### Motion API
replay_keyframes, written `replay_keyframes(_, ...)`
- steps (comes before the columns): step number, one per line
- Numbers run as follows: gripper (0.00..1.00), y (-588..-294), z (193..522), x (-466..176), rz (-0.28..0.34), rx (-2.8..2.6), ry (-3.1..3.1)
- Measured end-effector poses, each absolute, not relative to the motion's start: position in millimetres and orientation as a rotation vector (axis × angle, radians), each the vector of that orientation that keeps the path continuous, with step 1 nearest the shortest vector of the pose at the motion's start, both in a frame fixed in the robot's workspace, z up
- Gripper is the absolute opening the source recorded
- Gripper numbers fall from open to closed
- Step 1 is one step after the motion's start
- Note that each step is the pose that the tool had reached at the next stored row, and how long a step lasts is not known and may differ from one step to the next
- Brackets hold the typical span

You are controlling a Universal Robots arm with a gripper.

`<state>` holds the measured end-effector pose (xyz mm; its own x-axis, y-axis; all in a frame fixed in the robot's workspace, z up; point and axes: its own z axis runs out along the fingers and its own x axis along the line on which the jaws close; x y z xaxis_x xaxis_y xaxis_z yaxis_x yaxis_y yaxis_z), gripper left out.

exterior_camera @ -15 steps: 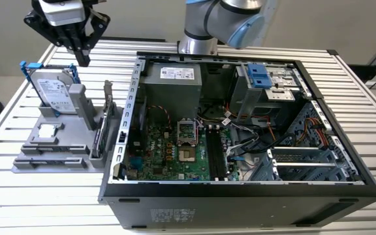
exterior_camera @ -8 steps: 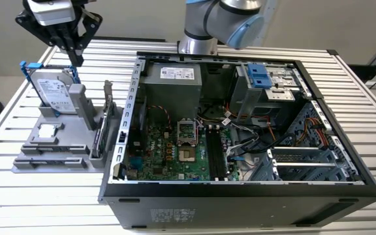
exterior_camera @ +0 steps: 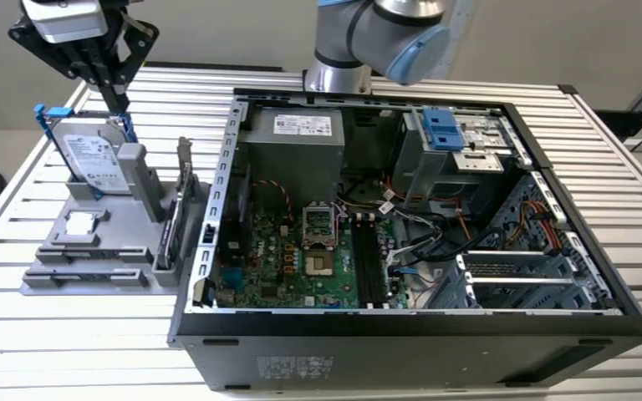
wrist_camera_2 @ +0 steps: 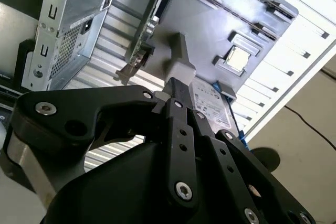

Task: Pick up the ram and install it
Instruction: 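Reach for the ram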

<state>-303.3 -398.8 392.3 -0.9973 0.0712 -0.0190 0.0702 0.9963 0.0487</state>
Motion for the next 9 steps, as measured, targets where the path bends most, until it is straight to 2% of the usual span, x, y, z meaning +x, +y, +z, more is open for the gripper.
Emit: replay_keyframes(9,0.0,-399,392,-321,0.075,0.11,3.118)
